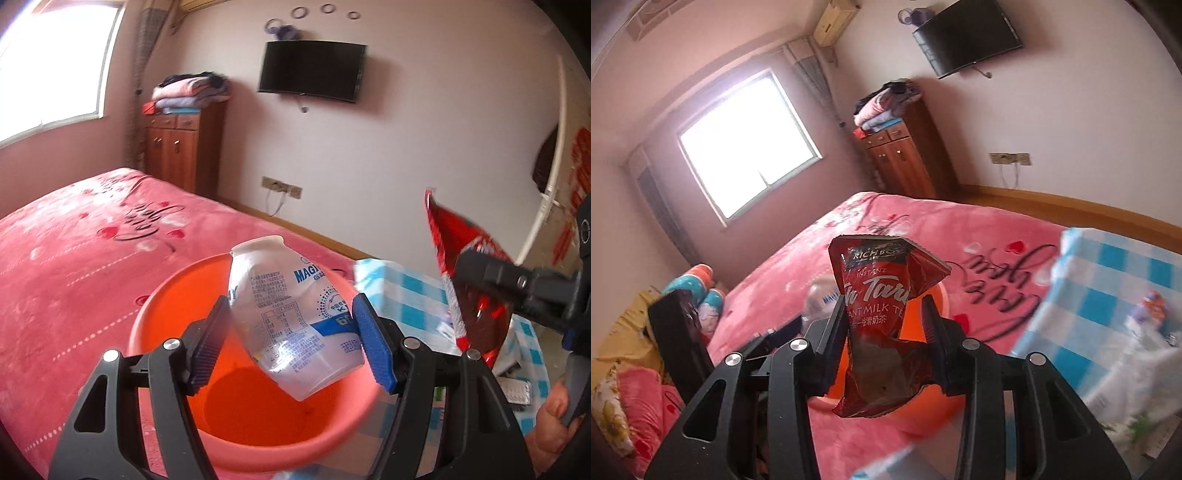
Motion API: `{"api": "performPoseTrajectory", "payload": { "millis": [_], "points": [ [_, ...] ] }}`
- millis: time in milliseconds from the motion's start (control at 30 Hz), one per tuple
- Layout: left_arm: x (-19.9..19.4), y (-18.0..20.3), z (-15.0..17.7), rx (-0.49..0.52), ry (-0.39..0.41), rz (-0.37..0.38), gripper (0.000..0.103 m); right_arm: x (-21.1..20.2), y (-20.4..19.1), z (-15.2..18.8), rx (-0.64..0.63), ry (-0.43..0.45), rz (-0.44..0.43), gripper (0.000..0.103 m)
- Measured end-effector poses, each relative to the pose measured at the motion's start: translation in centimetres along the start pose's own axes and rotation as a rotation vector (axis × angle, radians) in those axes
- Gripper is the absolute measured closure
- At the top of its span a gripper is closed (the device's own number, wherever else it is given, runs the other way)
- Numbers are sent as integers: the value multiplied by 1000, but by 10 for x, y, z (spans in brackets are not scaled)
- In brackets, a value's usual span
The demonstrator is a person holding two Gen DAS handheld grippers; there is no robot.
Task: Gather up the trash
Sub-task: 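Carry both held items over the orange bucket and open both tools, then bring both empty tools back to the packets on the table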
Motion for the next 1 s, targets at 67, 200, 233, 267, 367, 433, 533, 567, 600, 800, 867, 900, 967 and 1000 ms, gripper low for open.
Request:
{"api": "performPoseTrajectory", "payload": {
  "millis": [67,200,233,267,367,433,533,567,600,800,867,900,967,1000],
  "points": [
    [5,-9,2,-10,-8,-14,35,13,-3,-4,3,-7,-13,62],
    [20,-20,10,-40,-33,-39,35,40,-4,-4,9,-36,-18,60],
    [21,-22,13,-45,-37,-44,33,45,-2,-3,9,-39,-19,59],
    [23,-26,15,-54,-41,-49,31,48,-2,-2,12,-44,-19,55],
    [24,-37,22,-99,-34,-73,18,50,5,1,29,-37,8,26],
    [23,-39,23,-97,-26,-78,15,43,11,2,10,-6,44,21],
    [18,-38,20,-77,22,-90,14,23,23,4,-3,40,107,13],
    [13,-36,20,-68,55,-79,14,19,26,5,1,51,118,13],
    [10,-34,18,-62,82,-62,14,10,32,10,9,64,137,13],
    [-2,-14,15,-35,155,-6,13,-21,61,40,31,79,238,13],
    [-7,-6,16,-19,168,8,13,-28,68,53,33,77,267,13],
    [-9,1,17,0,169,17,13,-35,72,61,29,78,293,13],
    [-13,10,20,21,163,27,13,-43,75,69,27,81,320,13],
    [-15,16,22,32,160,40,13,-49,78,75,30,82,334,13]
  ]
}}
Point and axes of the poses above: each gripper's, at about its wrist camera, not at the fingertips, and x roughly the way its jaws point, y to its right, z to its underside, the point moved 8 cm from there along x, roughly the way its jaws point, and after that the axes turned 5 degrees about -z, right-handed, at the moved point
